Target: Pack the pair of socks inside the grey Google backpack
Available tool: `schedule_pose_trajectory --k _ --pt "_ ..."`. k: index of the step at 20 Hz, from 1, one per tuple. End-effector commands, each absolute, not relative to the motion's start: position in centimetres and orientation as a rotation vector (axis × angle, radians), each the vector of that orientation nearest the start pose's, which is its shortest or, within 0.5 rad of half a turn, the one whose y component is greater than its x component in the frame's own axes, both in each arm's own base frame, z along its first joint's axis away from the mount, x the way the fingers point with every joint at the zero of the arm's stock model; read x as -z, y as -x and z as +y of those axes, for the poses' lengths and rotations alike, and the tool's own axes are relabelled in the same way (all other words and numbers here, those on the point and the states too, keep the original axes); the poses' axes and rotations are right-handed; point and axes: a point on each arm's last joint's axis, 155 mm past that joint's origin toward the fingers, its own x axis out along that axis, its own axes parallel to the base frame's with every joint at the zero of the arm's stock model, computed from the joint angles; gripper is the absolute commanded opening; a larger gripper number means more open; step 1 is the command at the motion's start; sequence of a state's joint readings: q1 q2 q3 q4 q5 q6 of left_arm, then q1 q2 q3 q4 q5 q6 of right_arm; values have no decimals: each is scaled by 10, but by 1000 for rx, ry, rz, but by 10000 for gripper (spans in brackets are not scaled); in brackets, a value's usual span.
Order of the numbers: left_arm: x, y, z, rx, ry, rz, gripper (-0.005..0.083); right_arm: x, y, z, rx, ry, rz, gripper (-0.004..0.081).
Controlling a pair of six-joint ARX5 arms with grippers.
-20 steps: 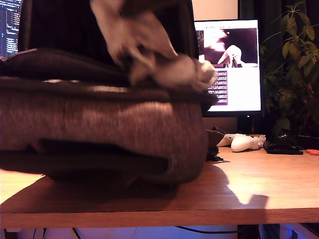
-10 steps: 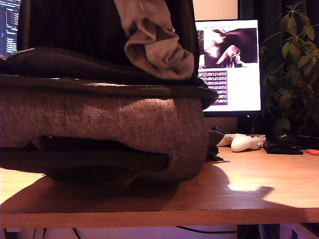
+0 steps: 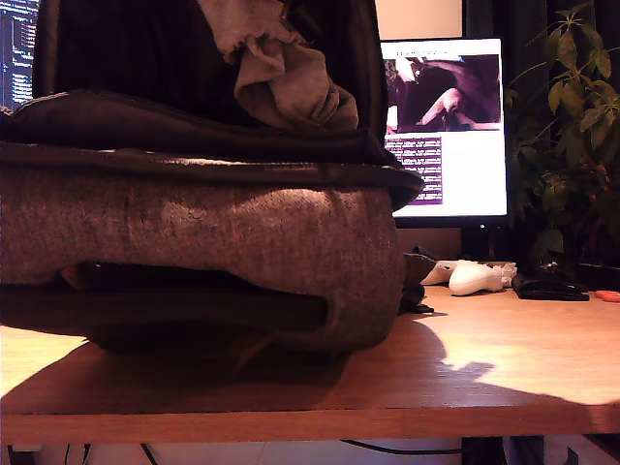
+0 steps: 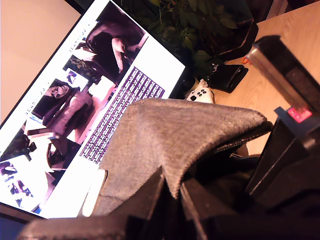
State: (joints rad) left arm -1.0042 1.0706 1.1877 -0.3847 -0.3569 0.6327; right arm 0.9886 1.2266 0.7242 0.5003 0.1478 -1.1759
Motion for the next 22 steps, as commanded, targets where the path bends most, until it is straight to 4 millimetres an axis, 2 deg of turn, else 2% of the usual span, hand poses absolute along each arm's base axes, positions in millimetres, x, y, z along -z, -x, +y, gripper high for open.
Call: schedule_pose_trajectory --k 1,7,9,13,14,15,16,17,18,22 --pt "-385 -245 -271 691 -736 -60 -21 -265 -262 342 -772 1099 -448 -13" --pt "-385 -245 -271 691 -736 -60 -21 -229 -291 341 -776 1093 -350 -13" --pt "-385 -245 -271 691 -736 -60 -21 -230 -302 337 -739 1110 -357 -13" --pt "-385 -245 -271 691 -736 -60 -21 -241 -306 337 -701 1120 -408 -12" --pt "-385 -245 -271 691 -736 -60 -21 -241 -306 337 -702 1115 -403 27" --pt "-385 -245 -271 691 -736 -60 -21 -239 -306 337 -707 1120 -395 124" --pt "-385 -245 -271 691 -736 -60 -21 -237 -306 337 -713 1124 -388 283" --pt "-385 -245 -271 691 -736 -60 -21 -233 -306 336 -720 1129 -375 397" --pt "-384 -245 -271 691 -736 -60 -21 -231 -307 335 -715 1133 -361 460" --pt "-384 -245 -271 691 -736 -60 -21 -231 -311 329 -676 1074 -300 459"
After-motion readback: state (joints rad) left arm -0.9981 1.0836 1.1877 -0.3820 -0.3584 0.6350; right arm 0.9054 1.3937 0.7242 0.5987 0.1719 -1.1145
